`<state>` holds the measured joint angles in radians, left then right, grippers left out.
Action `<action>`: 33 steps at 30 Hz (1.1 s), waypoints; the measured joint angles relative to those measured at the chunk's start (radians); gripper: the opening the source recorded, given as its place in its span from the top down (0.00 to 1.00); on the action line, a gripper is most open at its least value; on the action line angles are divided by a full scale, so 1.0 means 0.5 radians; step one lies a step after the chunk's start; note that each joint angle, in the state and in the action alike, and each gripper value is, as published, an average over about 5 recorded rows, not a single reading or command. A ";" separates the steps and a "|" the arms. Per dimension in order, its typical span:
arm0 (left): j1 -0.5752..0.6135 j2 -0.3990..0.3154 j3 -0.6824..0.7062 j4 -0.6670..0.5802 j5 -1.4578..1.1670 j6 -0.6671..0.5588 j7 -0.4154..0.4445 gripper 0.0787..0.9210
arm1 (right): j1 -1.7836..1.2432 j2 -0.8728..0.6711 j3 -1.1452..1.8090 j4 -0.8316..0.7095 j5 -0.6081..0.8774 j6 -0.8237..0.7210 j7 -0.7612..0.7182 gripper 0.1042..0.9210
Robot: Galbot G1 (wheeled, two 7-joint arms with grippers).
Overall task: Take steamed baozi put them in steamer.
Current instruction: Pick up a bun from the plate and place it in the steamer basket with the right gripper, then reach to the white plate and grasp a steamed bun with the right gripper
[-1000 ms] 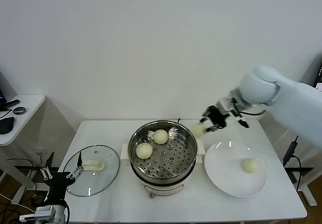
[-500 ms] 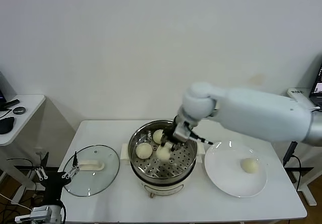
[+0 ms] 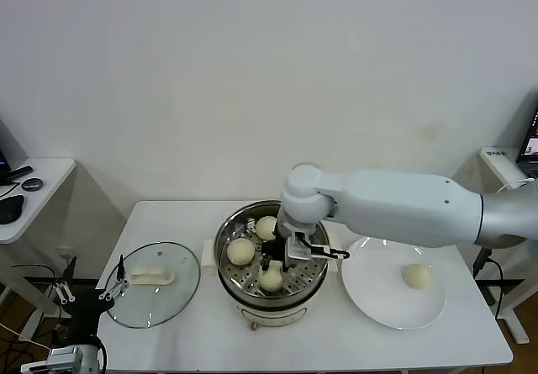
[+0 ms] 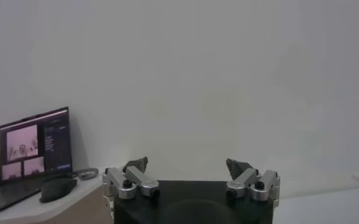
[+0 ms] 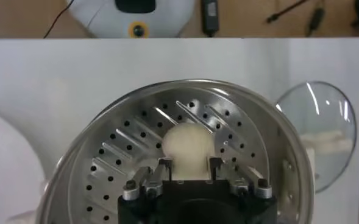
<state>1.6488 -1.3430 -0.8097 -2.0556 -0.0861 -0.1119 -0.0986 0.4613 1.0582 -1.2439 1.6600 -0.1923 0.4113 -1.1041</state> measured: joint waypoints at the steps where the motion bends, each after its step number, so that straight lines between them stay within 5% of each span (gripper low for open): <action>1: 0.000 -0.001 -0.001 0.000 0.000 0.000 0.000 0.12 | -0.003 -0.001 -0.002 0.002 -0.010 0.012 0.001 0.57; 15: -0.019 0.013 0.009 0.000 0.002 0.003 0.001 0.12 | 0.070 -0.118 0.122 -0.016 0.023 0.042 0.033 0.13; 33: -0.080 0.087 0.074 0.042 -0.011 0.000 0.017 0.12 | -0.010 -0.914 0.434 -0.051 0.406 -1.042 0.027 0.12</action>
<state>1.6089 -1.2994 -0.7725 -2.0345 -0.0914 -0.1119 -0.0899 0.4562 0.6010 -1.0270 1.6344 0.0106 -0.1094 -1.0907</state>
